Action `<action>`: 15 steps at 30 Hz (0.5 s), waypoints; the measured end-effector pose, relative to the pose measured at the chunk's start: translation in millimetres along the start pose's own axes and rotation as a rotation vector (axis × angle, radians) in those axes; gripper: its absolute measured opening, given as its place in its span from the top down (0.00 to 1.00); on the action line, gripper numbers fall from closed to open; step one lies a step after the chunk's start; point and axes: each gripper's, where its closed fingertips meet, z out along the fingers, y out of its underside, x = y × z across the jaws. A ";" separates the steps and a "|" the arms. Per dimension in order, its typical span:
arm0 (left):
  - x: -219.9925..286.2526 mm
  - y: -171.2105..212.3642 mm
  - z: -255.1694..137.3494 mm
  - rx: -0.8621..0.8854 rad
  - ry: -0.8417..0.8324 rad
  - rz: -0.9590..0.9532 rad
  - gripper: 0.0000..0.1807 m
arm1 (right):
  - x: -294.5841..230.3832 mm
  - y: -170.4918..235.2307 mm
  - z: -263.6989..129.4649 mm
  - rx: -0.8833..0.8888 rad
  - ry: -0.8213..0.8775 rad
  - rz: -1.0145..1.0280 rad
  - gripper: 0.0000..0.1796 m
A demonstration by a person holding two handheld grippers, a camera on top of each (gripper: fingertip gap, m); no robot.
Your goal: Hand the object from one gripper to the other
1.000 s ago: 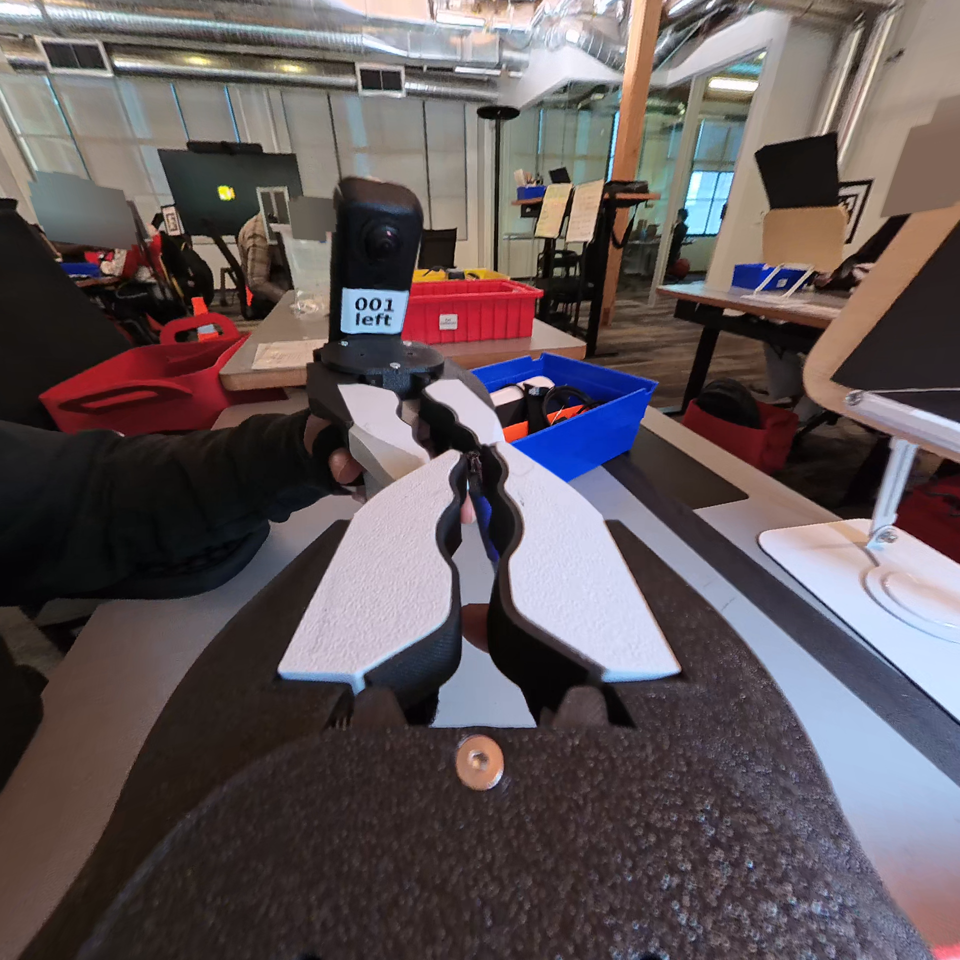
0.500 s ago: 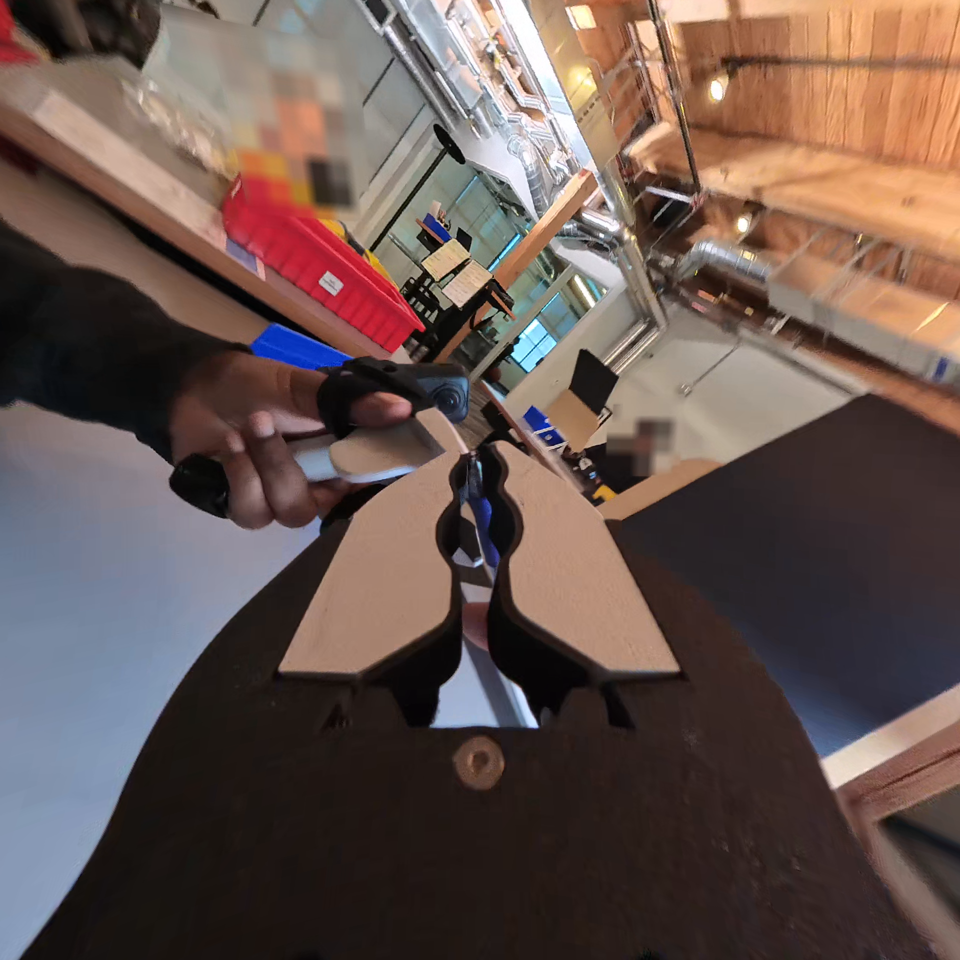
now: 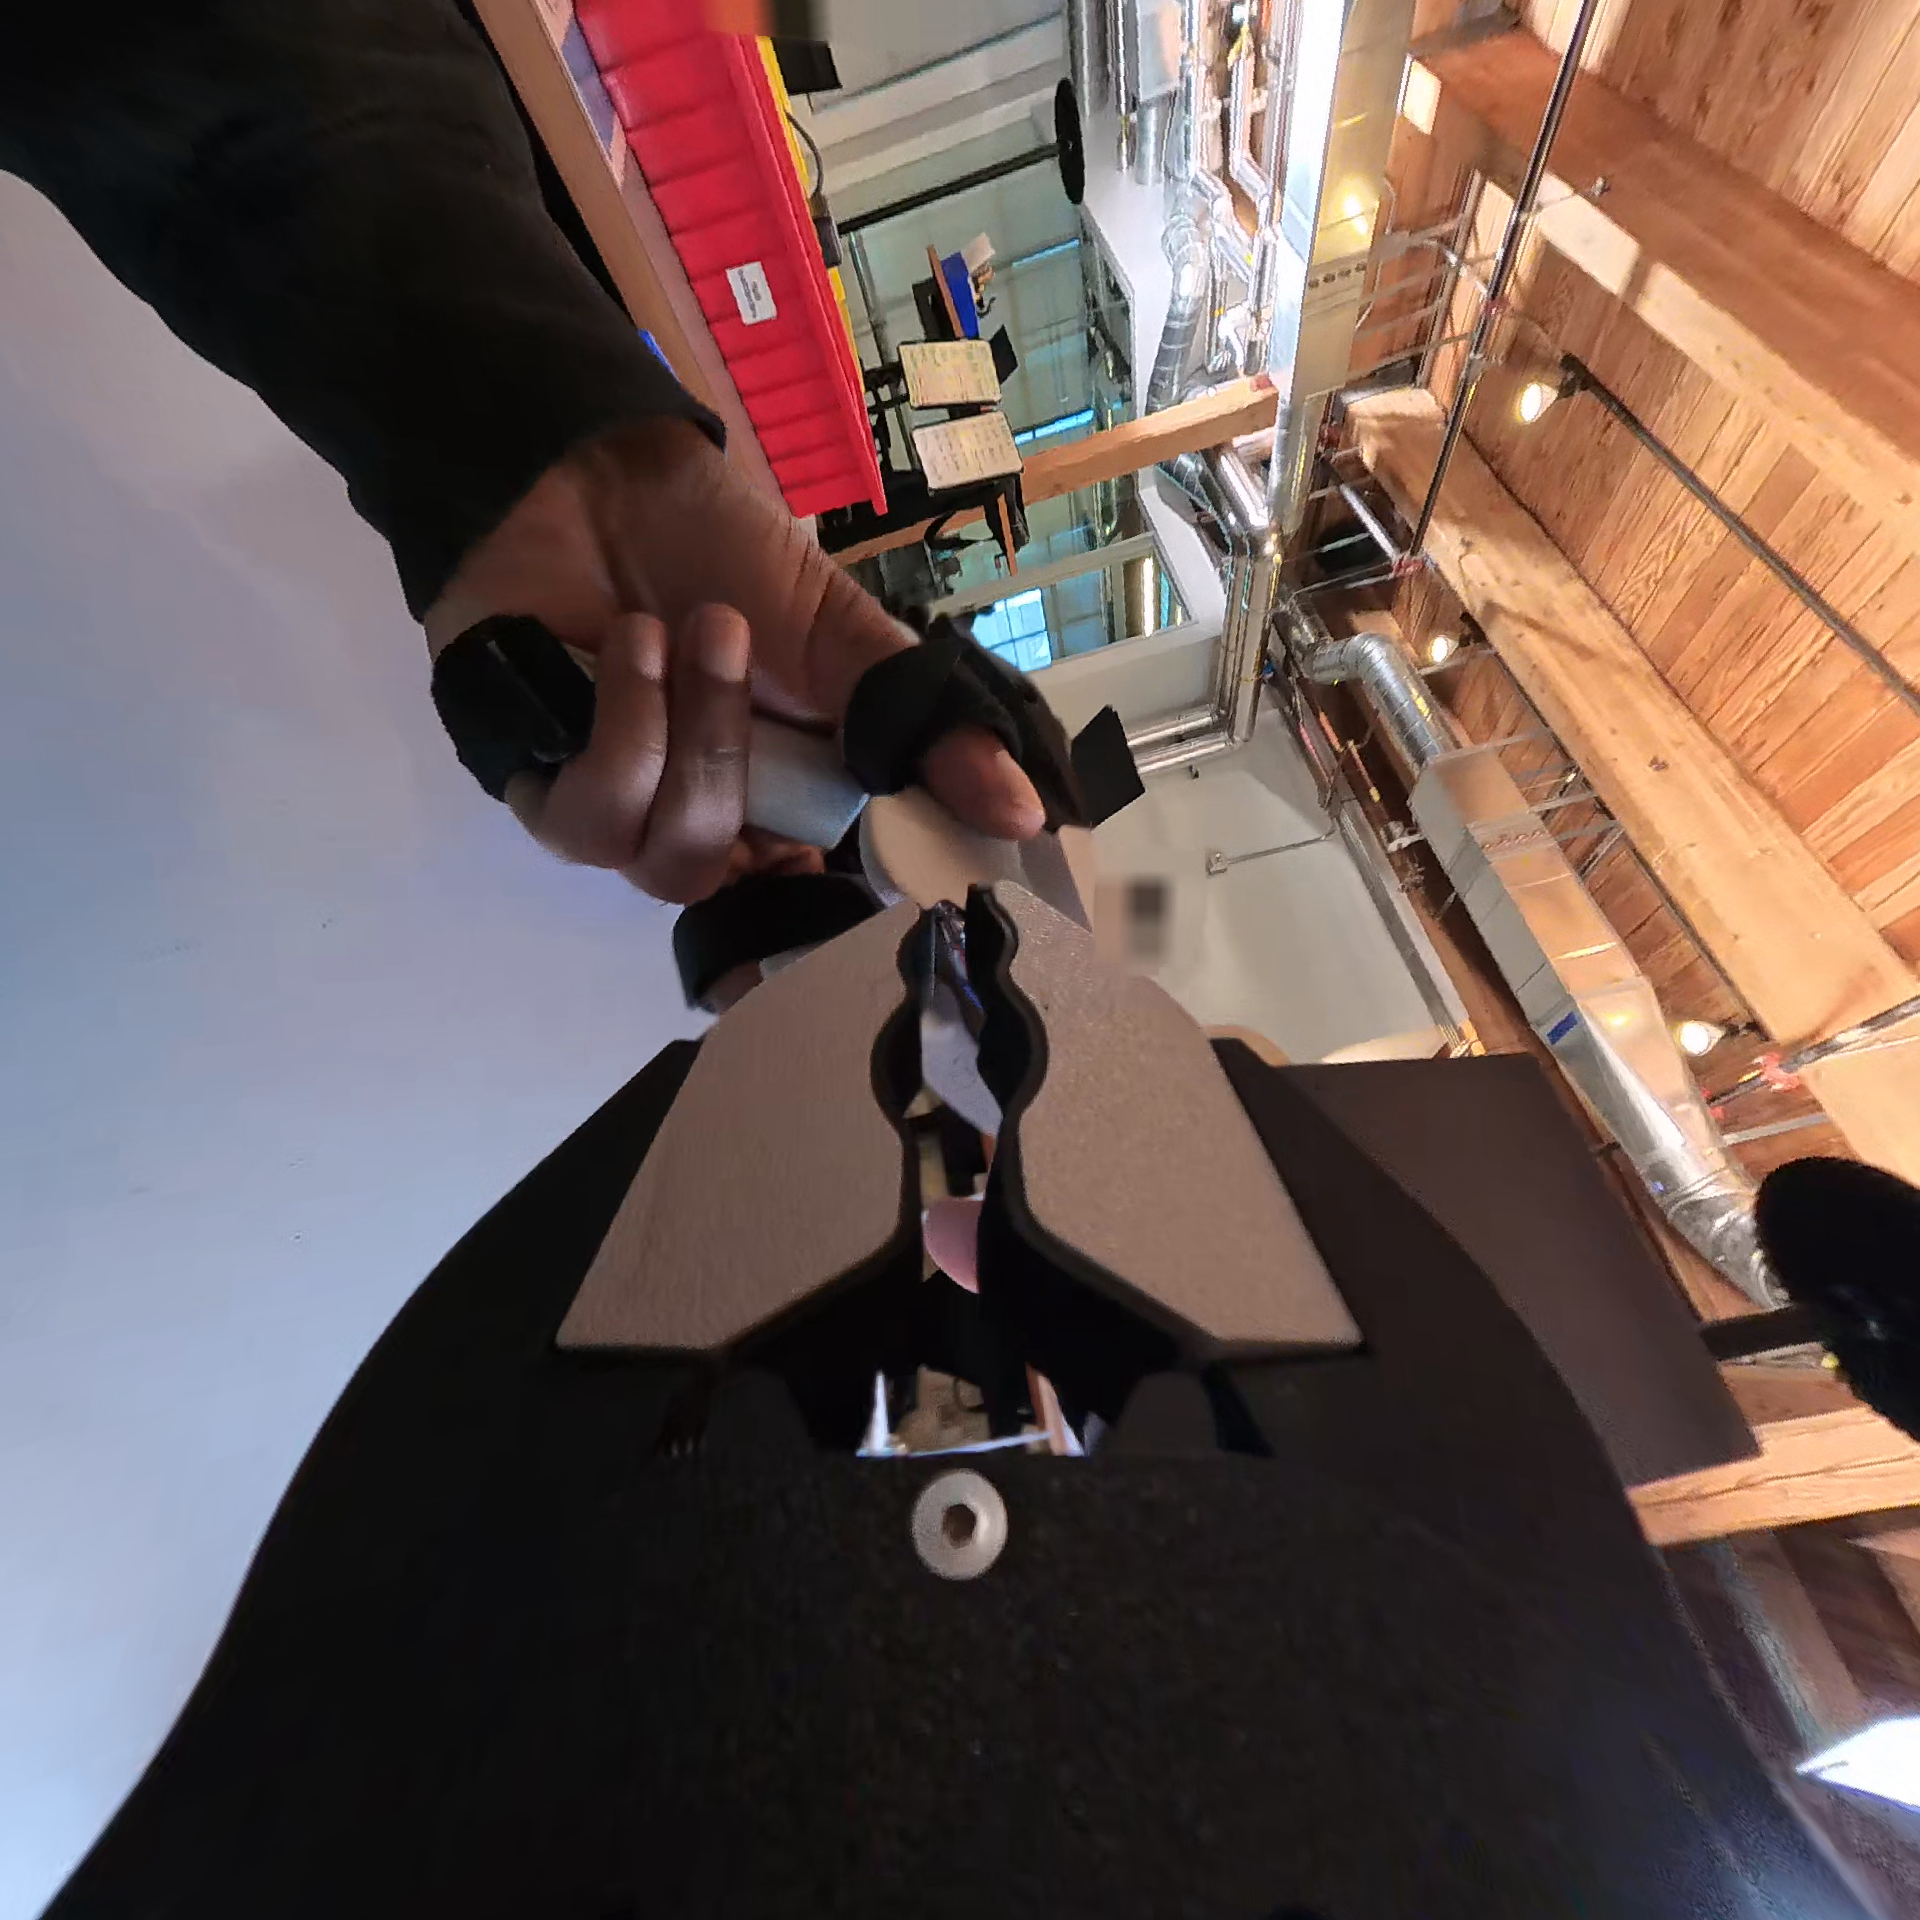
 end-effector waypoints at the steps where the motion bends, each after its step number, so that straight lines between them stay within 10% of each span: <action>1: -1.7 -4.4 -3.2 0.017 -0.015 0.014 0.89 | -1.4 3.5 1.3 -0.008 -0.006 0.035 0.97; 15: -46.6 2.3 -16.7 -0.142 -0.413 0.457 0.94 | 41.7 62.0 -13.0 0.091 -0.067 1.116 0.86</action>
